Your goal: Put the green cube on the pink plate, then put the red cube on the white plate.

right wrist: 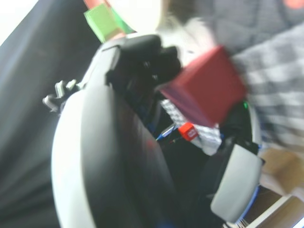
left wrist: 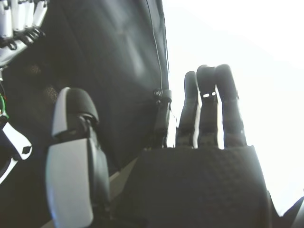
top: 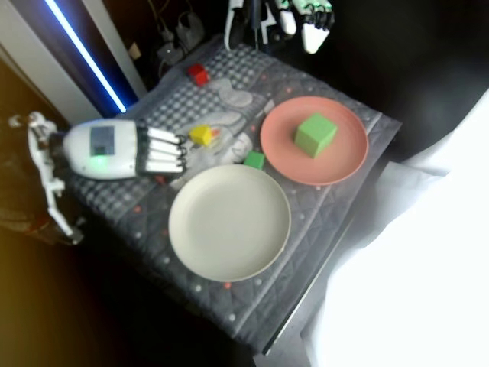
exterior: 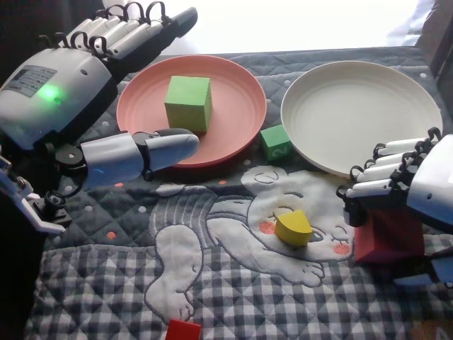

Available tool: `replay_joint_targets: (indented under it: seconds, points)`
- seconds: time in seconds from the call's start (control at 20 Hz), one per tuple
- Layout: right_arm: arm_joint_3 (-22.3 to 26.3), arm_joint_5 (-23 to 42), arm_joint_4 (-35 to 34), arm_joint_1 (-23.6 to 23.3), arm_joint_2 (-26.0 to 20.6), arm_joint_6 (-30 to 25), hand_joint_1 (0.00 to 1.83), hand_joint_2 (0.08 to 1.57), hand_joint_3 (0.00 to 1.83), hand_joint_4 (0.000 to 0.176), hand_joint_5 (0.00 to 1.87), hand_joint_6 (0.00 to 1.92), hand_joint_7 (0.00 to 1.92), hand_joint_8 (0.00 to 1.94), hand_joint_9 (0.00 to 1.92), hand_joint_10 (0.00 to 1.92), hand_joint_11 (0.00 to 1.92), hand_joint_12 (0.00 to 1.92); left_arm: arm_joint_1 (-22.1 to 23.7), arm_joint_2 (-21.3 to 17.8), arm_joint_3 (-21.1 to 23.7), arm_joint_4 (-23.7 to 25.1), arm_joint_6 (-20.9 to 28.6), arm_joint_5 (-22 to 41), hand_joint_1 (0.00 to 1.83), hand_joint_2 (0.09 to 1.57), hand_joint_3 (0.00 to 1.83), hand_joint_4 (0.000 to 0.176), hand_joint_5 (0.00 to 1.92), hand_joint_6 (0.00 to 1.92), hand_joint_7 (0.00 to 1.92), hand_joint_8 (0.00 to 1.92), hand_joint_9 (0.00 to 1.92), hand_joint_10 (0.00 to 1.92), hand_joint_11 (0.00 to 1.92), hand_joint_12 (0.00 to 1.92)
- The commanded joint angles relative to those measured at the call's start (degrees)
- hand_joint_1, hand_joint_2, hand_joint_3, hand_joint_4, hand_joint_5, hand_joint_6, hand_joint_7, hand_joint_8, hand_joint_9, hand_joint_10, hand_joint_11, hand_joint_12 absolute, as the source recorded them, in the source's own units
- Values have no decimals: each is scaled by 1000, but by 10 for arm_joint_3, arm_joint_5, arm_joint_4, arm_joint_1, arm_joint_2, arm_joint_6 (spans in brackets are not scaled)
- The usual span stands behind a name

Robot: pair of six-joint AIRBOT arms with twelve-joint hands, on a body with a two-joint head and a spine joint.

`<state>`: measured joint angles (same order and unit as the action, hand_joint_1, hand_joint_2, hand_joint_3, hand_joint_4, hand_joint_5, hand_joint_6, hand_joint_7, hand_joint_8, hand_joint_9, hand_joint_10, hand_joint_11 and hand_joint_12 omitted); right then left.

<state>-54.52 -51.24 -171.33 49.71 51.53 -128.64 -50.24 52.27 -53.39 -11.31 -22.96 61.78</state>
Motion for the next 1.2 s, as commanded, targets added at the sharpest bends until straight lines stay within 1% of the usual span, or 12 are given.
replay_joint_targets:
  seconds: [0.0,0.1,0.2,0.3,0.4,0.5,0.55,0.6,0.65,0.7,0.85,1.15]
  points:
    - [-2,-47,-10,-9,0,3,1342,1219,13,0,831,1178,760,1433,607,1613,473,1921,3,-3,2,4,2,75,462,1092,0,170,119,0,151,161,0,921,0,1661]
    - [-2,-58,-10,-22,0,3,1341,1226,10,0,826,1162,759,1464,588,1630,450,1921,-1,-5,2,0,2,79,445,1101,1,158,114,0,149,74,0,867,0,1671]
    - [2,-82,-10,-29,-7,3,1242,1195,0,0,890,1050,811,1450,595,1628,184,1921,-3,-5,2,-3,2,81,430,1108,2,153,107,0,189,69,0,897,0,1707]
    - [9,-113,-10,-42,-20,3,1222,1169,0,0,972,987,826,1360,671,1549,391,1921,-7,-5,3,-7,2,89,445,1114,1,136,106,1,205,71,0,994,0,1747]
    - [8,-127,-10,-60,-26,4,1334,1234,10,0,790,1148,734,1506,614,1660,539,1921,-9,-7,6,-7,2,98,464,1116,0,118,109,1,218,72,0,971,0,1793]
    - [1,-128,-10,-79,-28,4,1243,1217,0,0,826,1092,793,1529,678,1725,454,1921,-10,-10,9,-3,2,106,496,1118,1,105,120,2,231,93,0,1039,0,1751]
    - [-4,-128,-10,-92,-30,6,1330,1199,0,0,849,1058,845,1392,667,1585,399,1921,-11,-12,10,0,2,110,504,1112,0,106,128,3,228,99,0,1079,0,1733]
    - [-13,-127,-10,-103,-28,10,1330,1247,8,0,788,1129,722,1514,567,1717,389,1921,-11,-13,11,1,2,113,500,1113,0,104,128,1,224,103,0,991,0,1688]
    - [-32,-118,-10,-122,-19,10,1237,1220,0,0,804,1121,797,1487,711,1720,632,1921,-12,-14,12,1,2,118,516,1114,0,100,129,0,168,56,0,746,0,1654]
    - [-37,-110,-10,-130,-15,10,1237,1220,0,0,804,1121,797,1487,711,1720,632,1921,-12,-14,13,1,2,120,516,1114,0,100,129,0,168,56,0,746,0,1654]
    - [-76,-72,-10,-158,3,10,1213,1211,0,0,854,1055,794,1529,696,1752,638,1921,-16,-15,14,9,2,136,483,1100,0,129,125,1,173,30,0,731,0,1645]
    - [-148,-4,-10,-184,48,9,1204,1205,1,0,928,1047,706,1499,461,1658,269,1921,-16,-14,17,21,2,157,487,1086,1,124,147,1,180,14,0,863,0,1632]
